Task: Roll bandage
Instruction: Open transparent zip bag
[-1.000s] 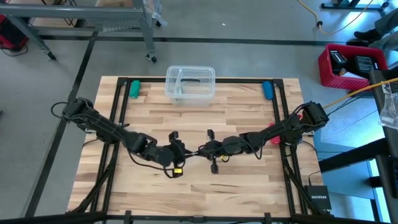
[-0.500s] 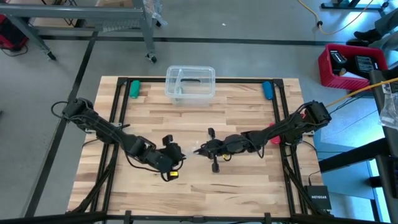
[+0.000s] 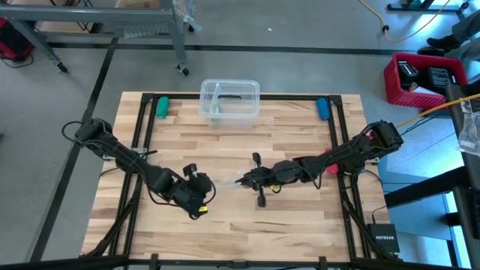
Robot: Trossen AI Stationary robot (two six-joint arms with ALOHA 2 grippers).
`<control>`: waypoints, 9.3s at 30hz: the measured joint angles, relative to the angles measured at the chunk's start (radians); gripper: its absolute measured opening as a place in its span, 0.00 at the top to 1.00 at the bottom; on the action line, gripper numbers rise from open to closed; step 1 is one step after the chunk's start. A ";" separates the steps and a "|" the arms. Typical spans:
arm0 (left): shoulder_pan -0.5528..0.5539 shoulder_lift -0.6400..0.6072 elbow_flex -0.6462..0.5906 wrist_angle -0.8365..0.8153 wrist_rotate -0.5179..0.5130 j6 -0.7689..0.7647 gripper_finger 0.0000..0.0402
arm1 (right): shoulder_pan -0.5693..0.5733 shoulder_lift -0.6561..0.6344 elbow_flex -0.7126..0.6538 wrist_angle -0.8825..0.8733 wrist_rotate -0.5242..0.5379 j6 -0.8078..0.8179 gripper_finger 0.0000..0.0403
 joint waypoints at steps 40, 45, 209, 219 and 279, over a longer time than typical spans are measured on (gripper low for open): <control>0.087 0.045 0.014 0.216 -0.022 0.237 0.55 | 0.000 0.089 0.000 -0.094 0.006 -0.027 1.00; 0.087 0.038 0.014 0.214 -0.054 0.282 0.55 | 0.000 0.089 0.000 -0.090 -0.001 -0.026 1.00; 0.160 0.125 0.067 0.130 -0.168 0.131 1.00 | 0.110 -0.006 0.006 -0.053 0.171 -0.620 0.56; 0.160 0.125 0.067 0.139 -0.153 0.174 1.00 | 0.077 0.185 0.218 -0.238 0.285 -0.781 0.60; 0.112 0.105 0.067 0.158 -0.473 0.124 1.00 | 0.000 0.275 0.349 -0.500 0.138 -0.225 0.61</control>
